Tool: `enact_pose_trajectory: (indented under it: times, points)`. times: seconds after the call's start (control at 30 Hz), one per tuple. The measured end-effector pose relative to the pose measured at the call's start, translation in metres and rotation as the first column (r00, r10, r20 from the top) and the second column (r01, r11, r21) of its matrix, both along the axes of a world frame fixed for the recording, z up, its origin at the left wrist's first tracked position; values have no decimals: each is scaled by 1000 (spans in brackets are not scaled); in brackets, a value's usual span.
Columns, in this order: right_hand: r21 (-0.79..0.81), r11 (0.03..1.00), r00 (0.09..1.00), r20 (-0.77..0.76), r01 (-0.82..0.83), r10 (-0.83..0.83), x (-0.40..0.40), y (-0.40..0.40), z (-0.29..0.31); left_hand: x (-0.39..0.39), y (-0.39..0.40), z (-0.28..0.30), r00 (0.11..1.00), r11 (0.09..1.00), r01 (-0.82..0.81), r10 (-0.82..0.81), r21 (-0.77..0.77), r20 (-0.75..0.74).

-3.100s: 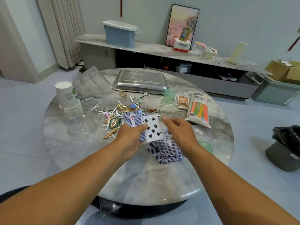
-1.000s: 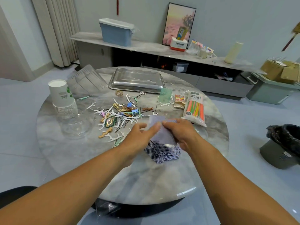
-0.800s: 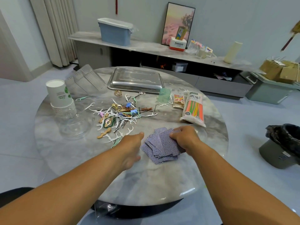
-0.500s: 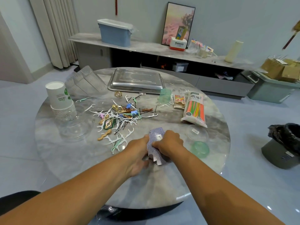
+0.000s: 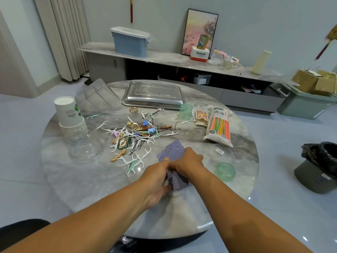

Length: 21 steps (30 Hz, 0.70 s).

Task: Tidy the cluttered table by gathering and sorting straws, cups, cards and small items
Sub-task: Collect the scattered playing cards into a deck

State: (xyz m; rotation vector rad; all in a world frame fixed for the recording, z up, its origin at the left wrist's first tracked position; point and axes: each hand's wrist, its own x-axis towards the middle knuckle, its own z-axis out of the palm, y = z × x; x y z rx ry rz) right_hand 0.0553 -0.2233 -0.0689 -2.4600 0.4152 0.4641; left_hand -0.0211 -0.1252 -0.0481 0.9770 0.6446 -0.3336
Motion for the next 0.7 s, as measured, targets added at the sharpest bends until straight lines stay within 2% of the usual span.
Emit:
enact_pose_trajectory:
  times: [0.17, 0.37, 0.5, 0.6, 0.7]
  points:
    - [124, 992, 994, 105, -20, 7, -3, 1, -1, -1, 3, 2, 999, 998, -14, 12, -65, -30]
    - [106, 991, 993, 68, 84, -92, -3, 3, 8, -2, 7, 4, 998, 994, 33, -37, -101, -43]
    - [191, 980, 997, 37, 61, -70, -2, 2, 12, -3, 10, 4, 1000, 991, 25, -27, -130, -14]
    - [313, 946, 996, 15, 83, -93, -4, -2, 13, -4, 11, 1, 998, 990, 67, -66, -126, 12]
    - [325, 946, 1000, 1, 3, -4, -9, -1, 10, -4, 12, 1, 997, 990, 71, -71, -122, -2]
